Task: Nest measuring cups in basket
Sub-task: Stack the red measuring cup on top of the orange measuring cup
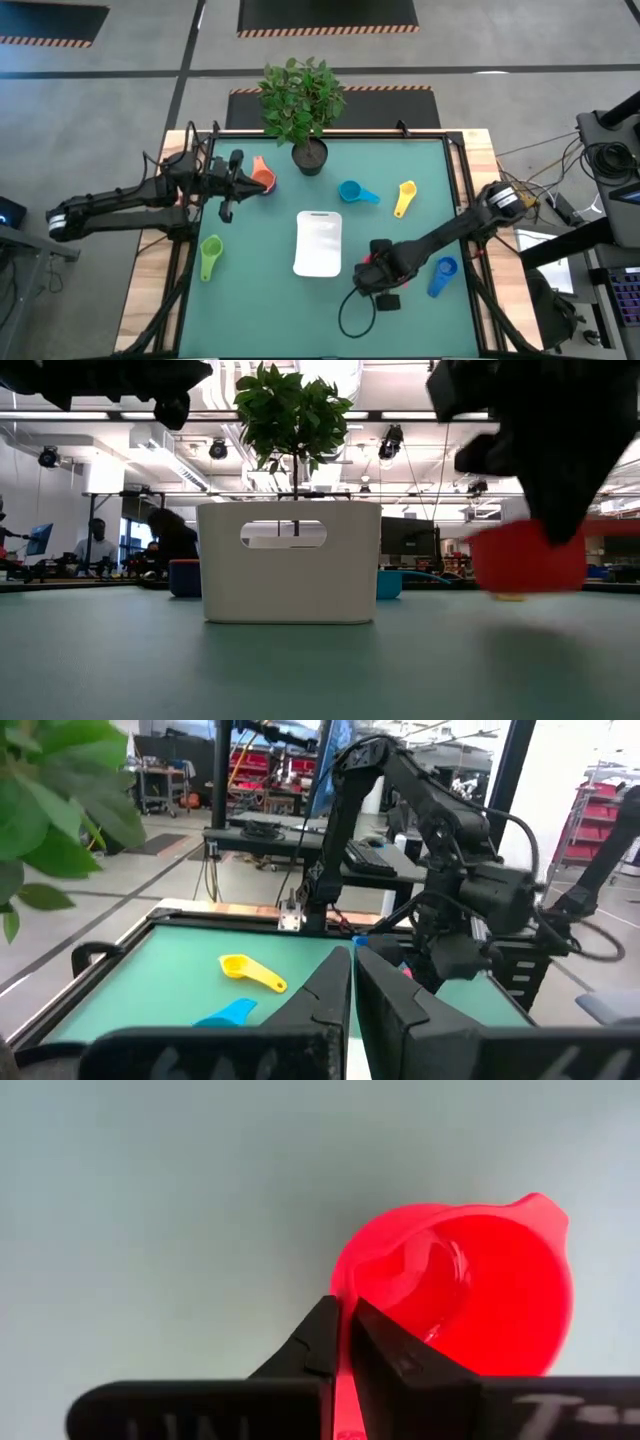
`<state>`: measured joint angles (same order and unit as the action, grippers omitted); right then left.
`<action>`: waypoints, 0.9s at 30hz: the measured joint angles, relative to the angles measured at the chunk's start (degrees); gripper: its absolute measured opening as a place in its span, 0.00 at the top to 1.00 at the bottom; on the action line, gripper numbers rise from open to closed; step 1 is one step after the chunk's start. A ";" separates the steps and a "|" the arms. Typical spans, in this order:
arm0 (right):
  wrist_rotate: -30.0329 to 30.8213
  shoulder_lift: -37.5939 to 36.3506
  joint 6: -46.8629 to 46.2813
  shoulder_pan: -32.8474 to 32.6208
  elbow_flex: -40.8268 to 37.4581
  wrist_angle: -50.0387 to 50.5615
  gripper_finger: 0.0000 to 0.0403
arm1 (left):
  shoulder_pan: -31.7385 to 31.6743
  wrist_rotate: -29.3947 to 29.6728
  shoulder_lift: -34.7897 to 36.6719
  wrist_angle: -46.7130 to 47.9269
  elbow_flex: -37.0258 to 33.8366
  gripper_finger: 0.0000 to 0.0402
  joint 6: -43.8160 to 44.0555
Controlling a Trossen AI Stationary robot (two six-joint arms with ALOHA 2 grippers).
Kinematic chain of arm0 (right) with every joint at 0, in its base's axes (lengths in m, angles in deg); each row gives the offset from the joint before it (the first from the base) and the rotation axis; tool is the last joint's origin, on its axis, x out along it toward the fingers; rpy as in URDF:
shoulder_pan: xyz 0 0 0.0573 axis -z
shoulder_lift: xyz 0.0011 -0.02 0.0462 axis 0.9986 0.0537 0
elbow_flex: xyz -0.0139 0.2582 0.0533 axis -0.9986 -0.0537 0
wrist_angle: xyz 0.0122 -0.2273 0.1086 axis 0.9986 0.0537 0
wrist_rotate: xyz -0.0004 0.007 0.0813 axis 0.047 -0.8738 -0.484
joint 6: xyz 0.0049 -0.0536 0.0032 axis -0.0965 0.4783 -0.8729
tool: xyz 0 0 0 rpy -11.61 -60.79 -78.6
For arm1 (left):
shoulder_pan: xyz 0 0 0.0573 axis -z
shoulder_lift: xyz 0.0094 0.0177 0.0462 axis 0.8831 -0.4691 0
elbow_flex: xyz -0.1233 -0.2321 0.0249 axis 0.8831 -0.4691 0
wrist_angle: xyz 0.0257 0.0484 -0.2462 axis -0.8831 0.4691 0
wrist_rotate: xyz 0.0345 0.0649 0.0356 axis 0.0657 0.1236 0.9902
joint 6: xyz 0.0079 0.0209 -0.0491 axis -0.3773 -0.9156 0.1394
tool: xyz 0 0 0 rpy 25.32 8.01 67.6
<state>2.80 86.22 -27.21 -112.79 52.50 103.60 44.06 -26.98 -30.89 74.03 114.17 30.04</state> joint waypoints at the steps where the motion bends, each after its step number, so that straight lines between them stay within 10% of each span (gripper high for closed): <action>1: -0.45 -1.34 0.52 0.29 0.19 1.10 0.98 | 0.35 -0.02 -0.16 -0.52 0.00 1.00 0.00; 12: -3.16 -24.06 20.12 5.92 -2.34 -16.20 0.98 | 11.86 -0.15 -6.81 -17.21 0.00 1.00 -1.69; 19: -27.60 -31.89 49.57 10.52 -11.38 -42.21 0.98 | 20.35 -0.24 -15.94 -33.69 0.00 1.00 -5.22; 27: -42.04 -29.24 58.25 16.83 -14.87 -53.35 0.98 | 22.90 -0.22 -29.14 -52.03 0.00 0.96 -5.14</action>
<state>-39.24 56.98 31.04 -95.96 37.63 50.25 66.95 -27.20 -60.03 22.00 114.17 24.89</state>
